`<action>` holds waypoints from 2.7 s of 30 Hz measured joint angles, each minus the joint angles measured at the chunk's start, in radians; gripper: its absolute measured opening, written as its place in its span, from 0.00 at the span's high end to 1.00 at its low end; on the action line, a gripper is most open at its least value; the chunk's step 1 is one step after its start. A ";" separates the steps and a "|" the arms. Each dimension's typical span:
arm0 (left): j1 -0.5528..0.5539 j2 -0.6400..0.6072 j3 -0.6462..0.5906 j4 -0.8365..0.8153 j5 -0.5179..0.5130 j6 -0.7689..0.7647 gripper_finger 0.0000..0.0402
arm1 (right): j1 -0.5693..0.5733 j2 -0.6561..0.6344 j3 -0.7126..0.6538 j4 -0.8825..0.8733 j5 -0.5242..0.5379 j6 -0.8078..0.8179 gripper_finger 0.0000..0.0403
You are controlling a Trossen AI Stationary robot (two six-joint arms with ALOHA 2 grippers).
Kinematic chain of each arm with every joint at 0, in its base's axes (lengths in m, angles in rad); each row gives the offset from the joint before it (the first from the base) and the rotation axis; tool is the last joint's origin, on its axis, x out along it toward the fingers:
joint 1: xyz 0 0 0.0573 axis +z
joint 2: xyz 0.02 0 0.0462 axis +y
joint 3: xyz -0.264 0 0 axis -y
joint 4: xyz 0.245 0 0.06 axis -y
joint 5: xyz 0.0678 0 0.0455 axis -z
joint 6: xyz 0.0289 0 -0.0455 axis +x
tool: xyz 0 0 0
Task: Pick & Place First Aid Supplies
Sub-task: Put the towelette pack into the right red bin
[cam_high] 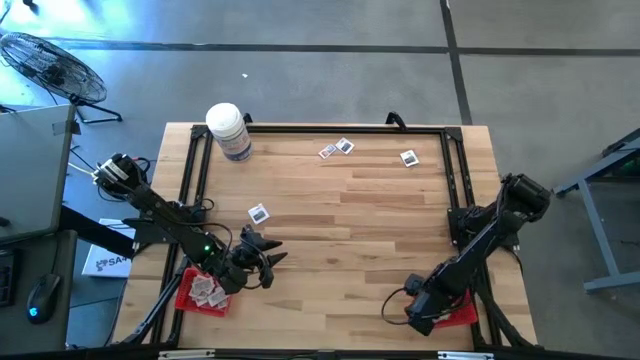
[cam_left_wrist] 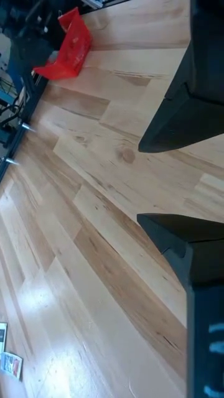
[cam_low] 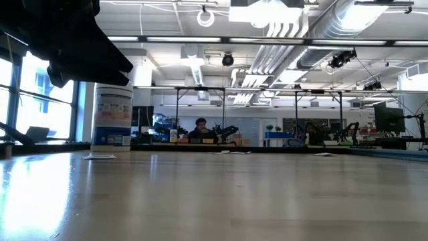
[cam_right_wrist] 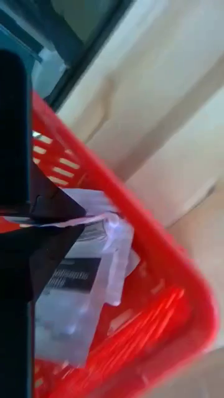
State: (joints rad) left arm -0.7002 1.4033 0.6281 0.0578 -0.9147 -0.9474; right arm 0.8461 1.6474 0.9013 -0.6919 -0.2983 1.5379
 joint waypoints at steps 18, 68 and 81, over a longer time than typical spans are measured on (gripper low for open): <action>0.000 0.000 0.000 -0.001 -0.003 0.000 0.58 | -0.008 0.000 -0.020 0.017 -0.053 0.005 0.92; 0.000 0.000 0.000 0.000 0.004 0.000 0.58 | -0.001 -0.275 -0.189 0.033 -0.056 0.129 0.79; 0.000 0.000 0.000 0.000 0.004 0.000 0.58 | -0.001 -0.275 -0.188 -0.044 -0.076 0.121 0.71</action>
State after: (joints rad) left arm -0.7002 1.4033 0.6281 0.0574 -0.9104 -0.9474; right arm 0.8452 1.3724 0.7132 -0.7363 -0.3747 1.6592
